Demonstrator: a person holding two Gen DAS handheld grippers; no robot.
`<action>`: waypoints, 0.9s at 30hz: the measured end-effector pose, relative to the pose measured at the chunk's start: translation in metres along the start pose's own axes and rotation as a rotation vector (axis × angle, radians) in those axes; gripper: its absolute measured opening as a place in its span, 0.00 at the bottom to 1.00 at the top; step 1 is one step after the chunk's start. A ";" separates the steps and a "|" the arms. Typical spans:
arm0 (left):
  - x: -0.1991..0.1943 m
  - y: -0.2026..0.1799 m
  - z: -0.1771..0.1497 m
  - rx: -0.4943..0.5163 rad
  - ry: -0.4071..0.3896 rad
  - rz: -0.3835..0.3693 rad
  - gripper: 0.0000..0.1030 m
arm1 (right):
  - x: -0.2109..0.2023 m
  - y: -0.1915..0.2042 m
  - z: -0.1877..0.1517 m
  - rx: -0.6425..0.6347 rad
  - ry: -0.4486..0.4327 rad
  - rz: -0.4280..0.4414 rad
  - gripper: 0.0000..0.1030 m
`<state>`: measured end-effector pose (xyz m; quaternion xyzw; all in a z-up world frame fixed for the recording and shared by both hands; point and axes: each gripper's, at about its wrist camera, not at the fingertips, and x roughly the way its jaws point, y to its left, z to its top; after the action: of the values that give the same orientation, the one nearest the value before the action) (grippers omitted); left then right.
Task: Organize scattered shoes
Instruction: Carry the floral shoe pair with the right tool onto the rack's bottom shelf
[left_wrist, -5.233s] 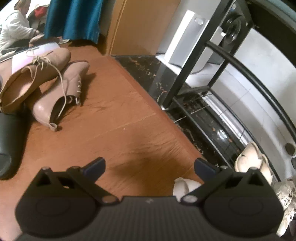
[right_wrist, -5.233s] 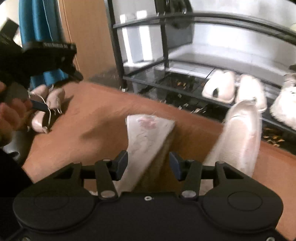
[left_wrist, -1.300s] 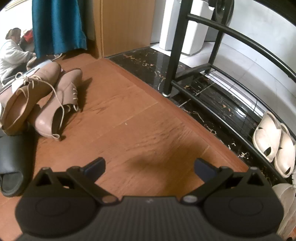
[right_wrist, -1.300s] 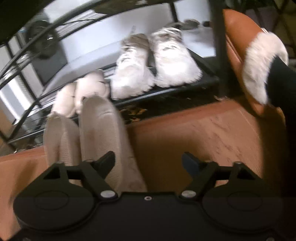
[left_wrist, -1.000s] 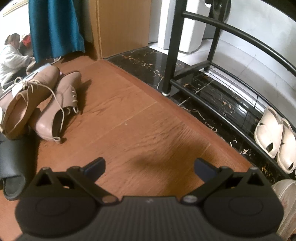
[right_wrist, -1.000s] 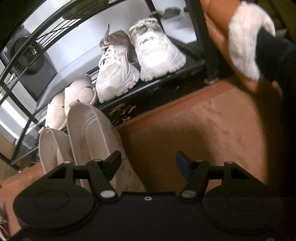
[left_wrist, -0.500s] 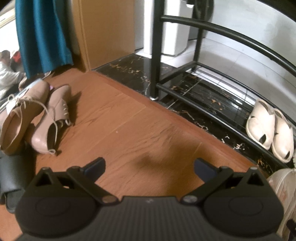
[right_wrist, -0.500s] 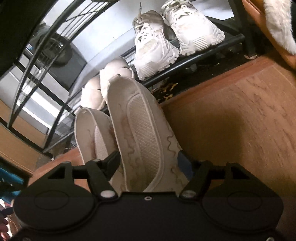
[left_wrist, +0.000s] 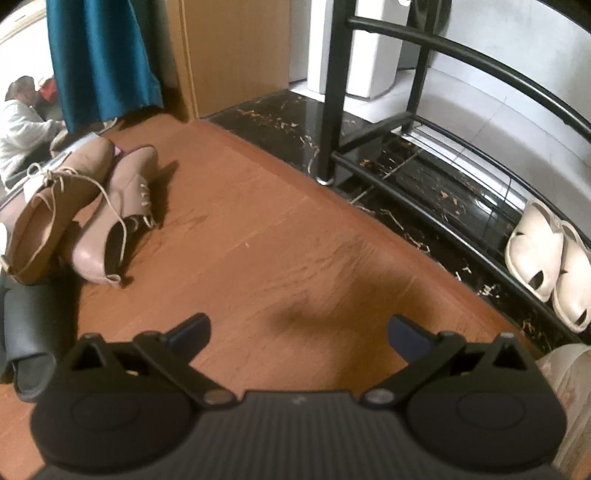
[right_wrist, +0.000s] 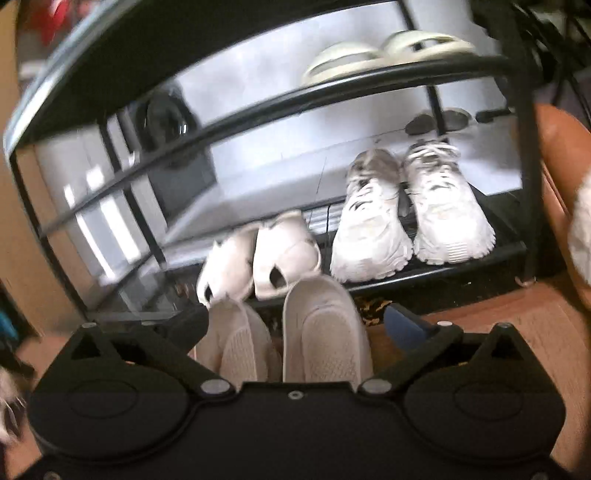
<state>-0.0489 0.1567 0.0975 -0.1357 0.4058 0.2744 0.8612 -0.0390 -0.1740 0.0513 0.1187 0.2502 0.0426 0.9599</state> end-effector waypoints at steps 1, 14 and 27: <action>-0.002 -0.002 -0.001 0.008 -0.017 -0.011 0.99 | 0.003 0.005 -0.002 -0.033 0.006 -0.006 0.97; 0.030 -0.031 -0.014 -0.037 0.127 -0.102 0.99 | 0.074 0.034 -0.001 -0.184 0.147 -0.063 0.41; 0.055 -0.035 -0.016 -0.043 0.165 -0.065 0.99 | 0.105 0.050 -0.004 -0.238 0.158 -0.095 0.14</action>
<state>-0.0098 0.1405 0.0446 -0.1892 0.4646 0.2428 0.8303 0.0493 -0.1096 0.0107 -0.0118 0.3236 0.0358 0.9455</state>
